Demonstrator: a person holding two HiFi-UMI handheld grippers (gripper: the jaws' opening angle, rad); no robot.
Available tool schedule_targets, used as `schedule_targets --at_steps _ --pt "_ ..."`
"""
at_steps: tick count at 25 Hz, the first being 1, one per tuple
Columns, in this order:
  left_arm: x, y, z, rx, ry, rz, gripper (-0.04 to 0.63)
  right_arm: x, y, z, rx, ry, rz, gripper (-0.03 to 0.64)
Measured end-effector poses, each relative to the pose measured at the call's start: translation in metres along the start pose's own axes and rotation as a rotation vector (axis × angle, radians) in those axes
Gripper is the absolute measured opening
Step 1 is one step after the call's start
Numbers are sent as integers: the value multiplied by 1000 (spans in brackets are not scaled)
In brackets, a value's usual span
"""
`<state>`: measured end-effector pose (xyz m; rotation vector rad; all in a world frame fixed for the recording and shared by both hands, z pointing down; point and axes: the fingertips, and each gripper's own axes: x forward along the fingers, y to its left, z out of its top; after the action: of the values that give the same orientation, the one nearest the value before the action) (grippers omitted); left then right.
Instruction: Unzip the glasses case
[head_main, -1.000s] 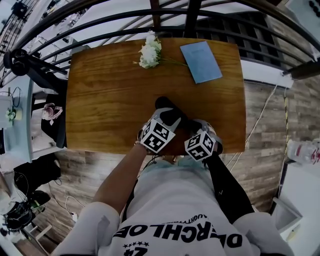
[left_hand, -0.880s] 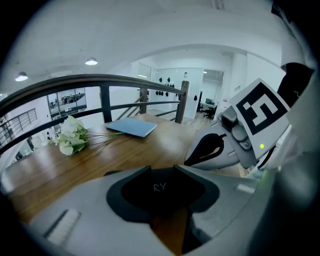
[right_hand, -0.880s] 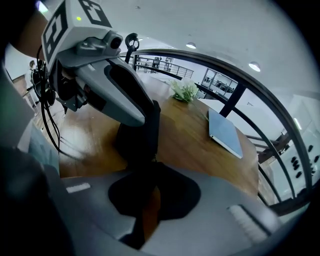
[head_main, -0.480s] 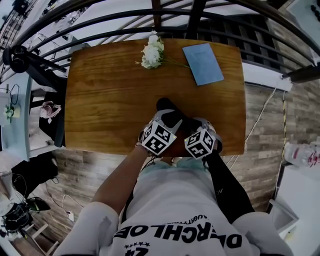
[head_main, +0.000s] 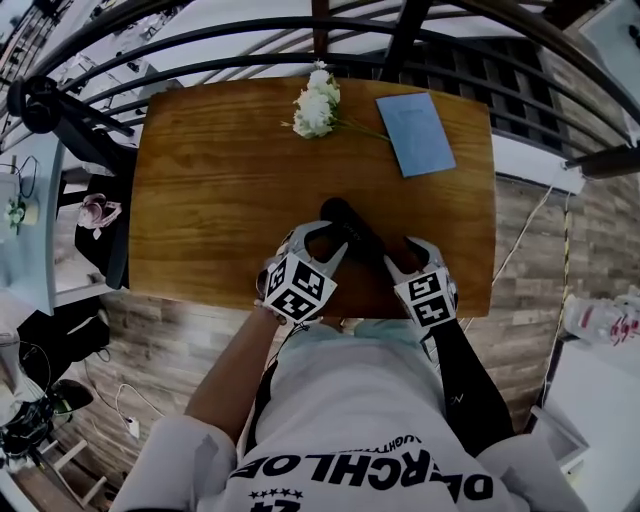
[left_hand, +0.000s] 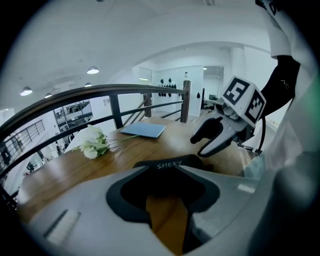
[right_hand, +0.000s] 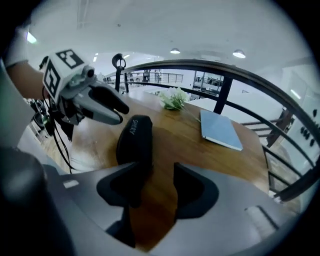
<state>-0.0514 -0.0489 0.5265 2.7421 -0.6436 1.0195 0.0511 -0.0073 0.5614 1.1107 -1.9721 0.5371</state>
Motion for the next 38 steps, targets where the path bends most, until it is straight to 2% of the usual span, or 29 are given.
schedule_targets --at_steps 2,4,8,10,12,16,20,23,26,29,31,34,38 --pt "-3 4 -17 -14 39 21 147 -4 9 13 34 -55 67 295" --pt "-2 4 -35 -34 83 25 144 -2 24 27 25 -93 127 339" --pt "6 -6 -51 -46 123 -5 144 19 52 41 -6 -74 202 393" --pt "9 -11 -50 -51 120 -16 144 29 53 39 -18 -40 185 388" --pt "12 -16 -47 -44 115 -26 144 30 47 37 -25 -25 165 288" --pt "19 -21 -42 0 111 -50 144 24 38 43 83 -41 219 280" --pt "24 -24 -35 57 112 -54 144 18 27 48 224 -94 224 250" --pt "30 -31 -29 142 112 -63 144 19 25 48 257 -103 237 249" --pt "38 -40 -26 163 107 -90 140 19 26 48 277 -105 250 249" --pt "43 -42 -29 128 101 -113 121 17 28 51 203 -92 237 254" --pt "43 -42 -30 120 103 -113 121 18 34 49 129 -70 227 337" --pt "44 -43 -32 129 118 -108 120 25 42 44 59 -38 207 377" --pt "45 -44 -37 124 133 -111 121 30 45 42 11 -16 194 373"
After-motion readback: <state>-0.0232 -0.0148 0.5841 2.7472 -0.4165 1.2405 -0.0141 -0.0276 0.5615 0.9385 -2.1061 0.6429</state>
